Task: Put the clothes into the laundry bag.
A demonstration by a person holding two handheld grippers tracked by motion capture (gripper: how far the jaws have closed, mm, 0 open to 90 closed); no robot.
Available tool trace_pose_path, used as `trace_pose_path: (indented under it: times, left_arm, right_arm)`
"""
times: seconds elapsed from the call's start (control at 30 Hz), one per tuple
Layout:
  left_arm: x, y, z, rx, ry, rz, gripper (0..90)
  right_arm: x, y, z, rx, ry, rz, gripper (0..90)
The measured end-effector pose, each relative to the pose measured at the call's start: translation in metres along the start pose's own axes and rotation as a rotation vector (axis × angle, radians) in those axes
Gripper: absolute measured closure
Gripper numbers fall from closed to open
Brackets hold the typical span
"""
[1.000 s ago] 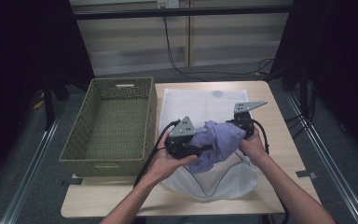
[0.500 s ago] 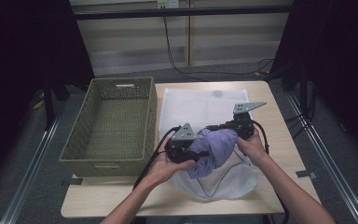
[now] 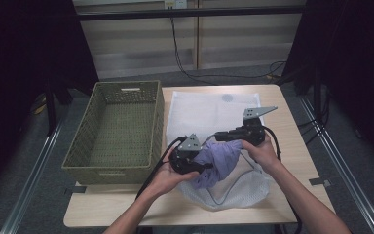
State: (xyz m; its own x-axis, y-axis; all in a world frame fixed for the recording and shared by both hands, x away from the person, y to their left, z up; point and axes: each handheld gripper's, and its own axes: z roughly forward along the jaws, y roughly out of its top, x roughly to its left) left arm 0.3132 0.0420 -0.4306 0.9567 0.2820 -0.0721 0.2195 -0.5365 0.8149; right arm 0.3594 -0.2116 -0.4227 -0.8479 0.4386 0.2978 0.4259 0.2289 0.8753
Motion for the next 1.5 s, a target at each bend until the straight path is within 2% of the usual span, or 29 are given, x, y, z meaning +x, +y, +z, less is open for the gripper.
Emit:
trace_pose_path:
  times: [0.13, 0.23, 0.27, 0.33, 0.47, 0.57, 0.63, 0.7, 0.83, 0.9, 1.03, 1.07, 1.1, 1.33, 1.37, 1.4, 1.5]
  left_arm:
    - [-0.002, -0.002, 0.001, 0.006, 0.002, -0.013, 66.9]
    - [-0.002, -0.004, 0.003, 0.031, 0.006, 0.003, 66.9]
    - [-0.002, -0.005, 0.007, 0.06, 0.017, 0.005, 66.9]
    - [-0.002, -0.005, 0.01, 0.081, 0.034, -0.005, 66.7]
    - [0.001, -0.004, 0.013, 0.085, 0.049, -0.04, 65.9]
    - [0.005, -0.005, 0.011, 0.069, 0.063, -0.065, 64.1]
    - [0.008, -0.005, 0.011, 0.09, 0.075, -0.071, 62.8]
    - [0.01, -0.008, 0.014, 0.099, 0.066, -0.081, 62.2]
    - [0.009, -0.009, 0.022, 0.127, 0.067, -0.077, 62.3]
    - [0.009, -0.01, 0.031, 0.167, 0.071, -0.063, 62.4]
    - [0.011, -0.01, 0.042, 0.178, 0.09, -0.08, 62.4]
    - [0.013, -0.009, 0.043, 0.2, 0.094, -0.062, 62.4]
    - [0.013, -0.01, 0.046, 0.181, 0.094, -0.087, 62.3]
    - [0.015, -0.012, 0.052, 0.165, 0.094, -0.099, 60.5]
    - [0.016, -0.012, 0.052, 0.177, 0.092, -0.096, 59.5]
    - [0.015, -0.013, 0.054, 0.167, 0.091, -0.106, 58.8]
    - [0.018, -0.015, 0.057, 0.195, 0.093, -0.092, 55.0]
  right_arm:
    - [-0.003, -0.001, -0.002, -0.005, -0.006, 0.006, 88.6]
    - [-0.002, 0.0, -0.002, -0.007, -0.004, 0.008, 88.6]
    - [-0.001, 0.0, -0.001, -0.007, 0.0, 0.004, 88.6]
    - [0.0, 0.0, 0.0, -0.003, 0.003, 0.001, 88.6]
    - [0.002, 0.0, 0.001, 0.002, 0.008, 0.0, 88.6]
    - [0.003, 0.001, 0.001, 0.0, 0.009, -0.003, 88.5]
    - [0.003, 0.001, 0.001, 0.001, 0.011, -0.003, 88.5]
    - [0.004, 0.001, 0.002, 0.005, 0.013, -0.004, 88.5]
    - [0.006, 0.002, 0.003, 0.01, 0.017, -0.007, 88.5]
    - [0.007, 0.003, 0.003, 0.005, 0.021, -0.014, 88.5]
    - [0.01, 0.005, 0.002, 0.005, 0.022, -0.017, 88.5]
    - [0.01, 0.005, 0.002, 0.006, 0.025, -0.017, 88.5]
    - [0.01, 0.004, 0.002, 0.008, 0.025, -0.017, 88.5]
    - [0.01, 0.0, 0.004, 0.024, 0.026, -0.01, 88.5]
    - [0.01, -0.002, 0.005, 0.033, 0.026, -0.006, 88.5]
    - [0.01, -0.002, 0.006, 0.036, 0.027, -0.006, 88.5]
    - [0.009, -0.005, 0.008, 0.047, 0.029, -0.002, 88.4]
